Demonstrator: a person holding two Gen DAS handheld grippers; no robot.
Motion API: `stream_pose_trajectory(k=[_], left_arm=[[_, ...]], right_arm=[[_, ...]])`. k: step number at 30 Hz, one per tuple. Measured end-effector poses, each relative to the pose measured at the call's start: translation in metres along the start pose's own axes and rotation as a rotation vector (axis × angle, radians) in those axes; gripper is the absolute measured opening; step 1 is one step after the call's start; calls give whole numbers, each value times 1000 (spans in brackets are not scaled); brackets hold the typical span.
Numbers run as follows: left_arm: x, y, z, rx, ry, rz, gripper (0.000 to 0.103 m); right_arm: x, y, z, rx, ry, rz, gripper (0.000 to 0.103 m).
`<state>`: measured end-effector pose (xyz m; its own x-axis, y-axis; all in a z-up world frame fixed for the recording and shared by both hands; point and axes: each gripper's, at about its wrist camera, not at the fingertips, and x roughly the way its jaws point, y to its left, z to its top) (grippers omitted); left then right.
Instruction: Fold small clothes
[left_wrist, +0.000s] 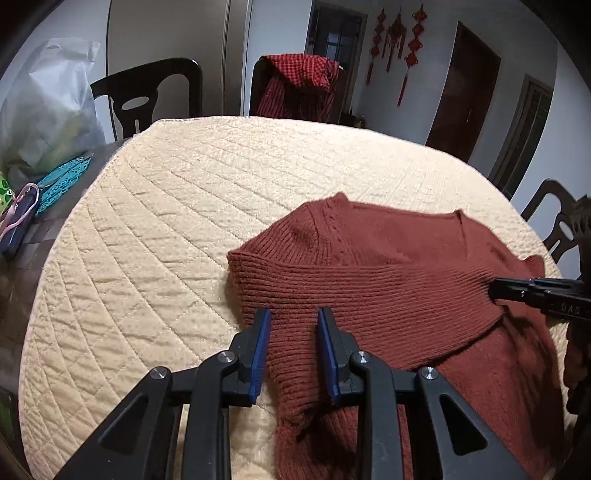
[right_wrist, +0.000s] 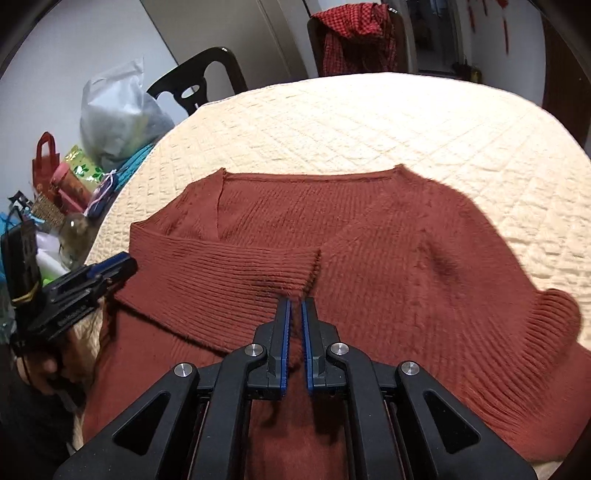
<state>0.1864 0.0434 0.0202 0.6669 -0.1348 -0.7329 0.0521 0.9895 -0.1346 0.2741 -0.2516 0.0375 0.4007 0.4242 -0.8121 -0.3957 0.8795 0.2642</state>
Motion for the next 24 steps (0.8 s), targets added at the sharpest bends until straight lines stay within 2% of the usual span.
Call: stream_pose_trajectory(k=[2,4,6,8,15,20,24], left_arm=[[-5,0,1,0,-12,-2,29],[-6,0,-1,4,-7,-9,29],[2,-1,-6,10,35,5,29],[1,-4,-12,23,32,17,29],[-28,-11,-24,19,15,9,29],[-59,-19,-38,-7,-27,-18,29],[-74,-30,-55,-3,-51,-14,30]], right_arm=[[-10,5,0,-16,-27,-11,6],[-14,11,-4,-30,-41,16,6],[-6,17,-9,-64,-5,-4,6],[4,16,-16,-76,34,-12,6],[-38,3,-36,-69,-33,-28,7],[-75,-7,-65,-45,-111,-27,28],[-94,-32,-89,34,-131,-53,32]])
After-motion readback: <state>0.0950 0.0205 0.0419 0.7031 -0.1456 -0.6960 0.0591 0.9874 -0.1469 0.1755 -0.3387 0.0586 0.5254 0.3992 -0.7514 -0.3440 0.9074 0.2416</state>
